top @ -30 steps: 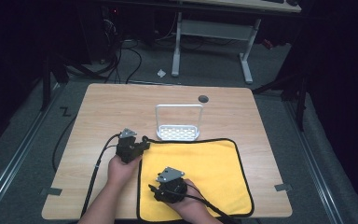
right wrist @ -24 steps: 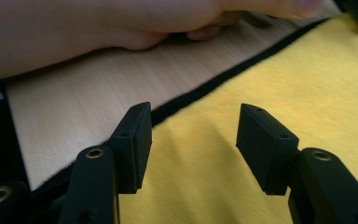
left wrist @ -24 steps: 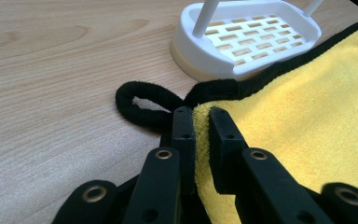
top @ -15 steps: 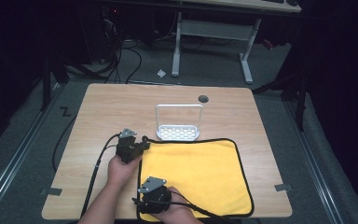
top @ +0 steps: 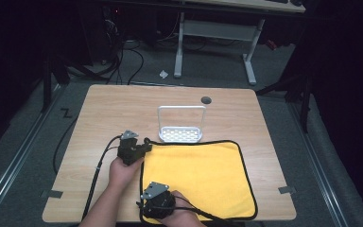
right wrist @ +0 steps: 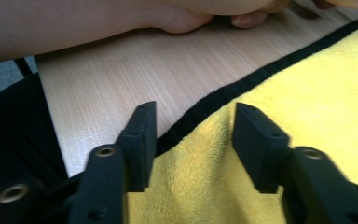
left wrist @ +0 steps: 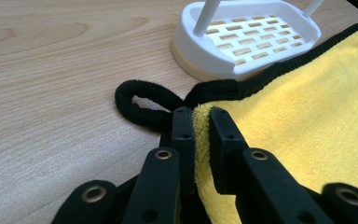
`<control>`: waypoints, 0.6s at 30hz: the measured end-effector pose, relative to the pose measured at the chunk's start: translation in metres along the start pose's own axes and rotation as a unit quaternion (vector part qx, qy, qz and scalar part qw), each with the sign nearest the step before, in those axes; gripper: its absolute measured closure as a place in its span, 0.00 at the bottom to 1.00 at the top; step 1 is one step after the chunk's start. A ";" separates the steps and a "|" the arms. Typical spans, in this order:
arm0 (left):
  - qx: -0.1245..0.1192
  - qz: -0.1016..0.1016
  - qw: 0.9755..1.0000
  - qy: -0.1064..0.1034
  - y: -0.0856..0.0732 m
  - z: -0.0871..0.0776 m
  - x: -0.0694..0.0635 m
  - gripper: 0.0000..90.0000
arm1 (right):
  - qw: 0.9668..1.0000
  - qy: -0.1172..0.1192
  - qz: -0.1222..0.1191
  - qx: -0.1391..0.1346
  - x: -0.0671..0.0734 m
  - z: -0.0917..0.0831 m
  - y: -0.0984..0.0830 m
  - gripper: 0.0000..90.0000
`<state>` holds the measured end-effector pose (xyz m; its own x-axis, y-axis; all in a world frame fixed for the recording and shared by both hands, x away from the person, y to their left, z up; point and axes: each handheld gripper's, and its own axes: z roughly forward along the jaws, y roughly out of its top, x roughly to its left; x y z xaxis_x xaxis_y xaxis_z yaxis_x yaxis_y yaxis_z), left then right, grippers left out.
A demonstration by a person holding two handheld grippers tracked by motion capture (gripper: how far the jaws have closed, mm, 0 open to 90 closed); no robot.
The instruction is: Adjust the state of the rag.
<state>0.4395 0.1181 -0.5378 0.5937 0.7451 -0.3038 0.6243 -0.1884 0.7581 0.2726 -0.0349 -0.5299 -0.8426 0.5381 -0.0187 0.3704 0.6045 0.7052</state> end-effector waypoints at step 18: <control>-0.009 -0.006 1.000 -0.006 0.000 -0.001 0.001 0.90 | 0.999 -0.014 -0.005 -0.037 -0.012 -0.017 0.004 0.92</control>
<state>0.4390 0.1197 -0.5377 0.5915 0.7401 -0.3200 0.6228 -0.1674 0.7642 0.2774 -0.0487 -0.5144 -0.8347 0.5488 -0.0454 0.3312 0.5663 0.7547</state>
